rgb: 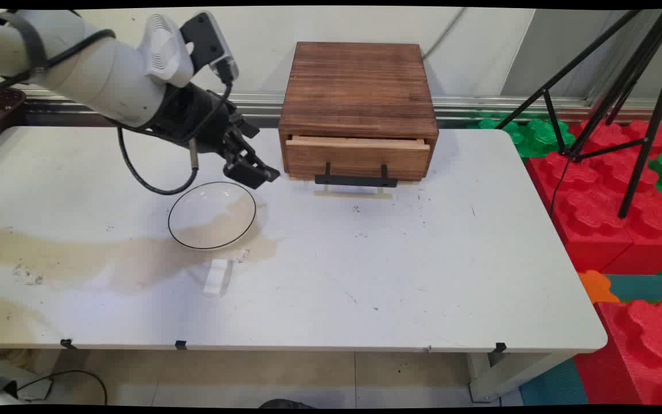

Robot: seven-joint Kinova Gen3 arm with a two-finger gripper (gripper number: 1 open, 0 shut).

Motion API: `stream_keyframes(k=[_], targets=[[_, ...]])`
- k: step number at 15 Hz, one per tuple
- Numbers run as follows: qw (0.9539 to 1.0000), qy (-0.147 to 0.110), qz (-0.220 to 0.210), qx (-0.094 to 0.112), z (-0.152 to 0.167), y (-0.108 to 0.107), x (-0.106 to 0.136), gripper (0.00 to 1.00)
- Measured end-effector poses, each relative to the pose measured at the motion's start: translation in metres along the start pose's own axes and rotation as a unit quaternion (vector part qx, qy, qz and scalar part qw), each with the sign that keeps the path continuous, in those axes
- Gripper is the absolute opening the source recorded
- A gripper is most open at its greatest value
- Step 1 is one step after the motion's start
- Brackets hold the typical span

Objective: Open the drawer

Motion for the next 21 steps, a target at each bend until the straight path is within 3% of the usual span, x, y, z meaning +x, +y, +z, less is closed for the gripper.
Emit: stream_keyframes(k=[10, 21], targets=[[0.9994, -0.021, -0.027, 0.006, 0.03, 0.009, 0.036, 1.0], [0.9983, -0.052, -0.024, 0.009, 0.068, 0.013, 0.073, 1.0]])
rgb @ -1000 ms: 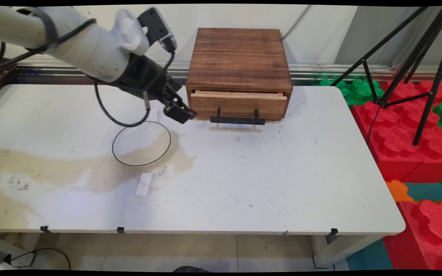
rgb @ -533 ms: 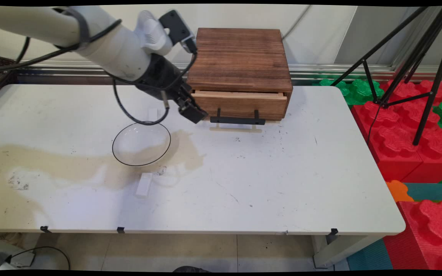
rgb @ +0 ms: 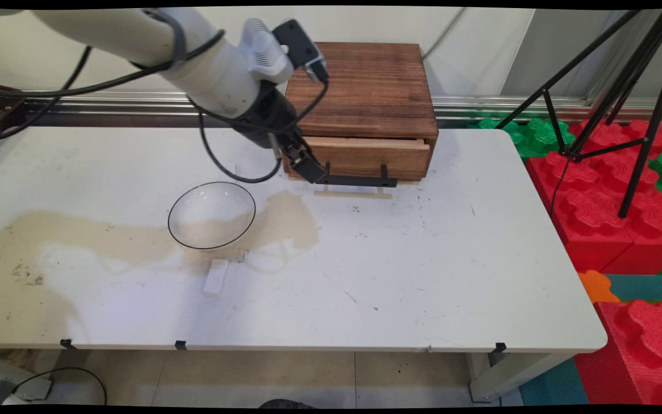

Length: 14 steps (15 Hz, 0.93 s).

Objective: Open the drawer

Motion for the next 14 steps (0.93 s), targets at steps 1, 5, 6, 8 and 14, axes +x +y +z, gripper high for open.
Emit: stream_keyframes(k=[1, 5, 6, 8, 14], targets=[[1.0, -0.004, 0.002, 0.0, 0.006, 0.0, 0.005, 1.0], [0.9997, -0.018, 0.014, -0.008, 0.034, 0.002, 0.02, 1.0], [0.9996, -0.021, 0.018, -0.009, 0.042, 0.001, 0.023, 1.0], [0.9993, -0.026, 0.025, -0.01, 0.054, 0.0, 0.028, 1.0], [0.9977, -0.039, 0.053, -0.016, 0.093, -0.003, 0.043, 1.0]])
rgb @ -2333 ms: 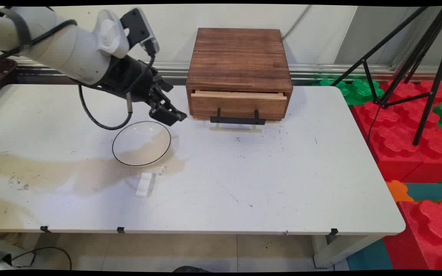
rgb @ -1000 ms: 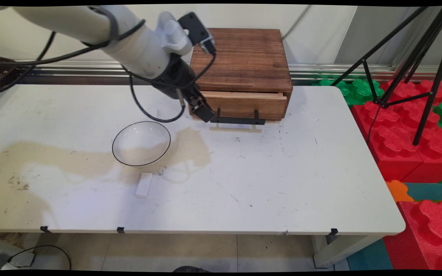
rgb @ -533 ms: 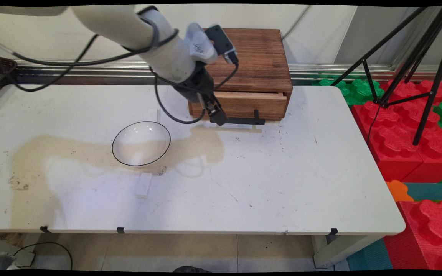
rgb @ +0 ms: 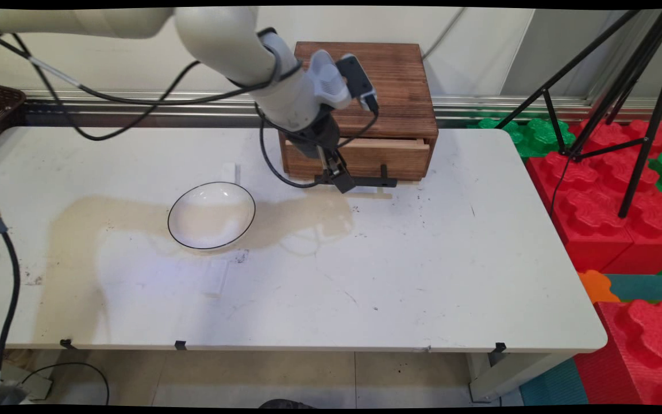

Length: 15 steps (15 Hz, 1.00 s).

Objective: Open the drawer

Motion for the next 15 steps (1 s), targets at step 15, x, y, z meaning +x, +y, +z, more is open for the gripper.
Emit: stream_keyframes(k=[15], targets=[[0.9972, -0.027, 0.062, -0.03, 0.087, -0.017, 0.018, 1.0]])
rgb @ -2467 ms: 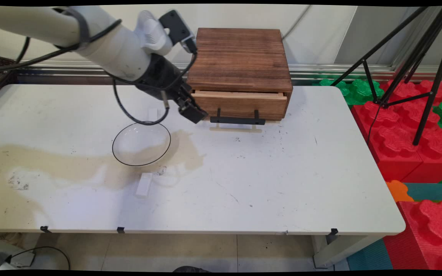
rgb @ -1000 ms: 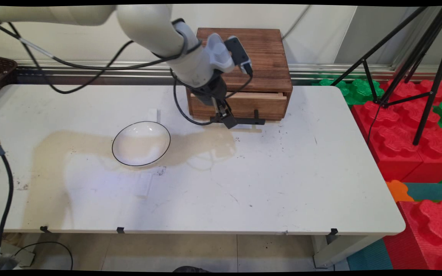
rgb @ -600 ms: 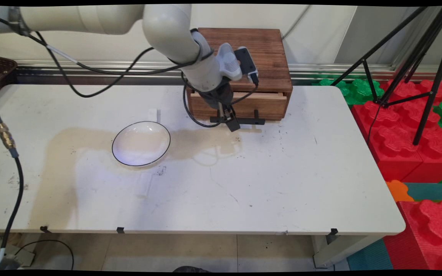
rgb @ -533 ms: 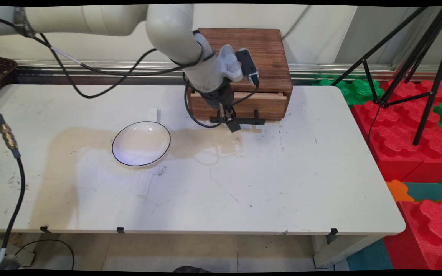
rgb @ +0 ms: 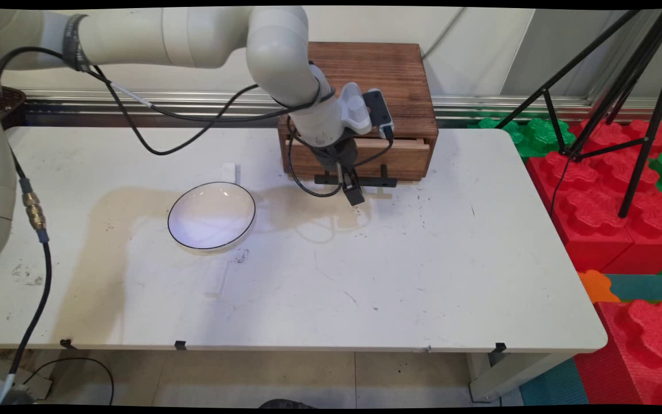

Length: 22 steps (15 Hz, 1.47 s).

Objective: Open the drawer

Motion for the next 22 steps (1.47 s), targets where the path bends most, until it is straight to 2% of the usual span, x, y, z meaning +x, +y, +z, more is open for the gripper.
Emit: stream_keyframes(k=[10, 22], targets=[[0.9996, -0.005, 0.012, -0.027, 0.024, 0.006, 0.004, 1.0], [0.9987, -0.002, 0.011, -0.05, 0.02, 0.03, 0.005, 1.0]])
